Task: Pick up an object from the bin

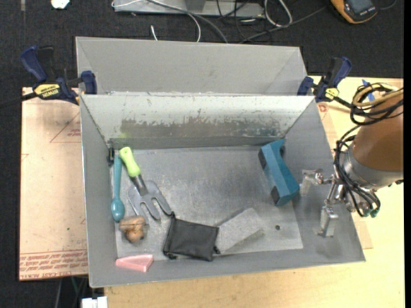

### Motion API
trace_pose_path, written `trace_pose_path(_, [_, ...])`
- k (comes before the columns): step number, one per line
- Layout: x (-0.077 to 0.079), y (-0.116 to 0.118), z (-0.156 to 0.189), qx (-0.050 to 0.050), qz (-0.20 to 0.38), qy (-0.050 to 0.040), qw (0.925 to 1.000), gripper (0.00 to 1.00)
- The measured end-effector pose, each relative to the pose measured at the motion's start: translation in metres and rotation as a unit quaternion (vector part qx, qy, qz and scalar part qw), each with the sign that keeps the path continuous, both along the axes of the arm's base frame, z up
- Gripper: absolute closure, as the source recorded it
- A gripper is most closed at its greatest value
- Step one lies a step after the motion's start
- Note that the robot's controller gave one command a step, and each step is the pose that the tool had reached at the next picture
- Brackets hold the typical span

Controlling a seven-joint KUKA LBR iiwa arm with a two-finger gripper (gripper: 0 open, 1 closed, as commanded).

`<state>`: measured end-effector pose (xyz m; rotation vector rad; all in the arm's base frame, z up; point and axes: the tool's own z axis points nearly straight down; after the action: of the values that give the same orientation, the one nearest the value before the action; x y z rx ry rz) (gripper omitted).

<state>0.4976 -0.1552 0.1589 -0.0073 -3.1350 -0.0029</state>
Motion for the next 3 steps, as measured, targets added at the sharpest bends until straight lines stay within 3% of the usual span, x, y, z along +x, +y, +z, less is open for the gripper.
trace_pose_path(1, [0.002,0.001,0.004,-0.001,0.002,-0.0036,1.0,0.0])
trace_pose_path(2, [-0.005,0.036,-0.065,0.0,-0.024,-0.004,0.9997,0.0])
trace_pose_path(3, [0.007,0.09,-0.08,-0.001,-0.021,-0.0101,0.9997,0.0])
